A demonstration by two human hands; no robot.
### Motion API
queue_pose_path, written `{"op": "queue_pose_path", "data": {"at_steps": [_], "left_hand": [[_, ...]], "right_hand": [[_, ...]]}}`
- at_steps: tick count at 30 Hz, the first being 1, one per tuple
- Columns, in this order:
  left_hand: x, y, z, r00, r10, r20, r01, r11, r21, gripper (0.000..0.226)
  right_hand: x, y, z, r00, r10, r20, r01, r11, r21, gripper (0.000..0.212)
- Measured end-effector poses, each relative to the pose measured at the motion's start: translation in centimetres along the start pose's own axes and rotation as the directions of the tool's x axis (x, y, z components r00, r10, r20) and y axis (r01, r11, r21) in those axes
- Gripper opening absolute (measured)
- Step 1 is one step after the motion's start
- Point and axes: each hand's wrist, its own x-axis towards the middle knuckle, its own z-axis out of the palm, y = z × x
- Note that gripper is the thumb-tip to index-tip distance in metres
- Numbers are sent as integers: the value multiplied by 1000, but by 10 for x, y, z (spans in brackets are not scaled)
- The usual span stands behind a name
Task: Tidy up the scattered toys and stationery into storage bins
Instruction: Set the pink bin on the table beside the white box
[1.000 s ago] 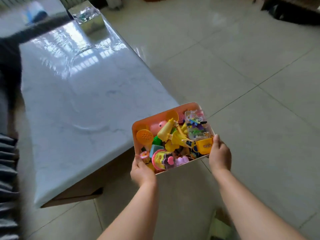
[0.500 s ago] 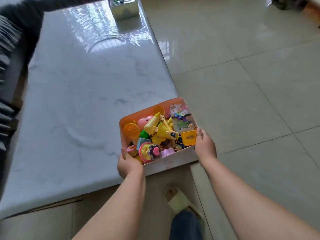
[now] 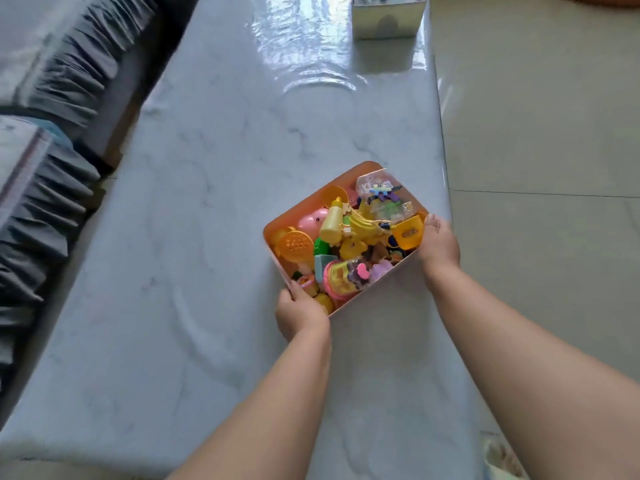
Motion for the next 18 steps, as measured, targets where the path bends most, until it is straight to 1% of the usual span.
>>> {"op": "queue_pose_path", "data": {"at_steps": [2,3,5,6,8,10,12,13,14,16,18], "left_hand": [[3,14,13,998,12,67,-9,999,-48,27],[3,18,18,994,27,110,-21,998,-53,25],[5,33,36,992,26,127,-17,997,-69,28],[1,36,41,989,30,145,-21,998,-62,28],[-2,50,59,995,14,98,-8,998,-64,29],[-8,67,77,999,-14,36,18,993,-120,29],[-13,81,100,998,-55,-7,54,989,-138,30],[-12,84,107,997,-74,-14,71,985,-160,30],[-16,92,121,996,-91,-12,87,978,-191,31],[-29,113,151,989,-140,-41,127,965,-230,31],[-41,139,180,984,-168,-55,145,945,-294,32]], "right_hand": [[30,-16,10,1000,-5,4,4,999,52,47],[41,-23,13,1000,10,0,-10,997,80,47],[76,-44,24,999,25,30,-28,995,98,48],[84,-46,25,1000,22,17,-23,995,96,50],[104,-59,33,999,23,32,-26,997,78,58],[120,-74,37,997,23,77,-28,998,64,72],[137,-82,34,991,10,137,-17,999,50,84],[140,-84,33,986,-8,167,1,999,43,85],[152,-86,28,981,-22,195,17,1000,25,80],[175,-96,14,959,-31,281,41,999,-28,66],[199,-107,4,928,-2,373,26,998,-60,53]]}}
